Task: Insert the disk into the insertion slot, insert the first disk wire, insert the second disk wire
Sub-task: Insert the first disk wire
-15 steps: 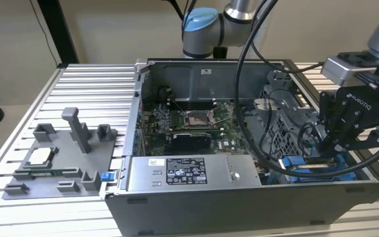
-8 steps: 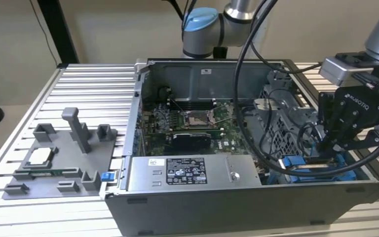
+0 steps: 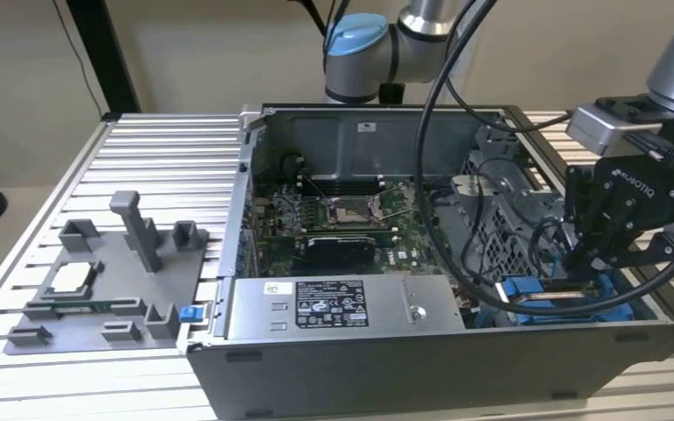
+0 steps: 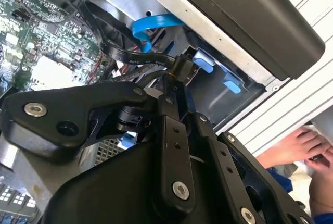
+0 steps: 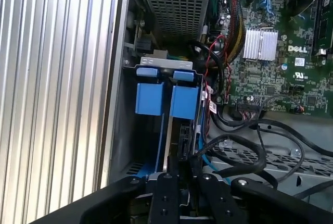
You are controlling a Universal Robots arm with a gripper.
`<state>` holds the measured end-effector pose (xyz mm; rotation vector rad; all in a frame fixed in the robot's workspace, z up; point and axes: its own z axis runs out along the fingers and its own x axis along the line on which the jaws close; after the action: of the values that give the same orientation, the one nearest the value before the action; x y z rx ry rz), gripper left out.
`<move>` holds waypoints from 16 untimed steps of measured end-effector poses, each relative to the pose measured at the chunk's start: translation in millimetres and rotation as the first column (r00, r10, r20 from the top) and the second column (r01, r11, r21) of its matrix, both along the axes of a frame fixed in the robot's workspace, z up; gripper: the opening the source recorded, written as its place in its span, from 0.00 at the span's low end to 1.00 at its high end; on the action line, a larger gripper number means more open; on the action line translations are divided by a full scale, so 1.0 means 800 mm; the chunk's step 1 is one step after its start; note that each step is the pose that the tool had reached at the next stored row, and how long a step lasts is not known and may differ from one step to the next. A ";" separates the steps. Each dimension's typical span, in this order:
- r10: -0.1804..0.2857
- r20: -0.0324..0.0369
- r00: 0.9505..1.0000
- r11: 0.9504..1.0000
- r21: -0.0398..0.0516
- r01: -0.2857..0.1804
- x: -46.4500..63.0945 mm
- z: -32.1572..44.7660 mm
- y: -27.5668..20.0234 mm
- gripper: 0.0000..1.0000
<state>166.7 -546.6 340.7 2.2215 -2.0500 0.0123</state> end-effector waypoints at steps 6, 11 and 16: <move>0.000 0.000 1.000 1.000 0.000 0.000 0.002 -0.0018 0.0002 0.00; -0.002 0.001 1.000 1.000 0.003 0.002 0.003 -0.0024 0.0004 0.00; -0.031 0.001 1.000 0.999 0.007 0.031 0.003 -0.0024 0.0005 0.00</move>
<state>169.0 -546.2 338.8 2.1937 -2.0879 0.0036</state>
